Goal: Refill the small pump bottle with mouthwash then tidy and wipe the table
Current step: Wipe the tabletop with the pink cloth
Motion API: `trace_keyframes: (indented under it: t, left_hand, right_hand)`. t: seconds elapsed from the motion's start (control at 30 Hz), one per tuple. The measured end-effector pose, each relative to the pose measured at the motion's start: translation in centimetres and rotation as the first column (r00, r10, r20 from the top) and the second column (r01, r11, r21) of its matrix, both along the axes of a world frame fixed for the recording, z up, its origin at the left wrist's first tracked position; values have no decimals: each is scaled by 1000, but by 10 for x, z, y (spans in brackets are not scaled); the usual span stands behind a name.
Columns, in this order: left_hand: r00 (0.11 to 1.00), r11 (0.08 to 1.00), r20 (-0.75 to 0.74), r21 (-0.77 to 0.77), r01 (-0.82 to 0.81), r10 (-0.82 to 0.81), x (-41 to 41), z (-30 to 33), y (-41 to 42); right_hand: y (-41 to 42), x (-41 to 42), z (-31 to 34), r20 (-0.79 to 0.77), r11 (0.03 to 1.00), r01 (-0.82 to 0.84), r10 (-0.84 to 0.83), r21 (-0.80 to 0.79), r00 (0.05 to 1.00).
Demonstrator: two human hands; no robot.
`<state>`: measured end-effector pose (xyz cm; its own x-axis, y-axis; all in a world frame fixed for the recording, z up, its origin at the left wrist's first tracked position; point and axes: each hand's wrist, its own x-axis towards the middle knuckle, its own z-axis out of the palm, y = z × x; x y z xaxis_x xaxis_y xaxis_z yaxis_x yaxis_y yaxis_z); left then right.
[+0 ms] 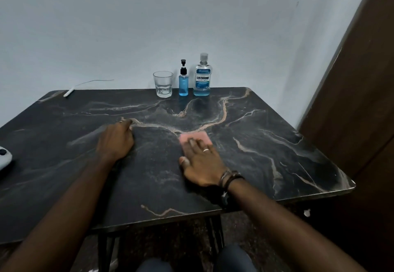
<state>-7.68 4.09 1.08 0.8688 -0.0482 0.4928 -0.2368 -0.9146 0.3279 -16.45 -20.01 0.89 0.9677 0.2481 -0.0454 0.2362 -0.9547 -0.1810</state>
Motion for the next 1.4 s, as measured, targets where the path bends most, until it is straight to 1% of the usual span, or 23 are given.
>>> trace_keyframes:
  t: [0.13, 0.23, 0.4, 0.5, 0.63, 0.77, 0.9, 1.13, 1.33, 1.4]
  left_hand:
    - [1000, 1000, 8, 10, 7, -7, 2, -2, 2]
    - [1000, 1000, 22, 11, 20, -21, 4, -3, 3]
    - [999, 999, 18, 8, 33, -34, 8, -6, 5]
    - [999, 999, 9, 11, 47, -47, 12, -7, 4]
    - [999, 999, 22, -6, 42, -42, 13, -7, 3]
    - [991, 998, 130, -54, 37, -30, 7, -4, 4]
    - [977, 995, 214, -97, 23, -1, 3, -1, 6]
    - [975, 988, 217, -155, -11, 45, -3, 3, 10]
    - [975, 974, 191, -214, -71, 113, -4, 4, 16]
    - [978, 968, 151, -229, -106, 143, -2, 3, 19]
  right_hand:
    - [-56, 40, 7, -11, 983, 173, -174, -56, 985]
    - [-89, 55, 13, -24, 953, 296, -298, -65, 954]
    - [-91, 36, 4, 0, 929, 368, -368, -51, 930]
    - [-69, 14, 3, -10, 946, 318, -319, -56, 948]
    - [-19, -17, 5, -4, 984, 173, -174, -44, 985]
    - [44, -38, 4, 6, 1000, -19, 19, 6, 1000]
    - [94, -40, -2, 38, 990, -130, 128, 51, 991]
    - [129, -8, -2, -12, 974, -210, 212, 88, 977]
    - [144, 32, 1, -72, 979, -194, 198, 54, 978]
    - [148, 49, 3, -80, 983, -174, 179, 64, 981]
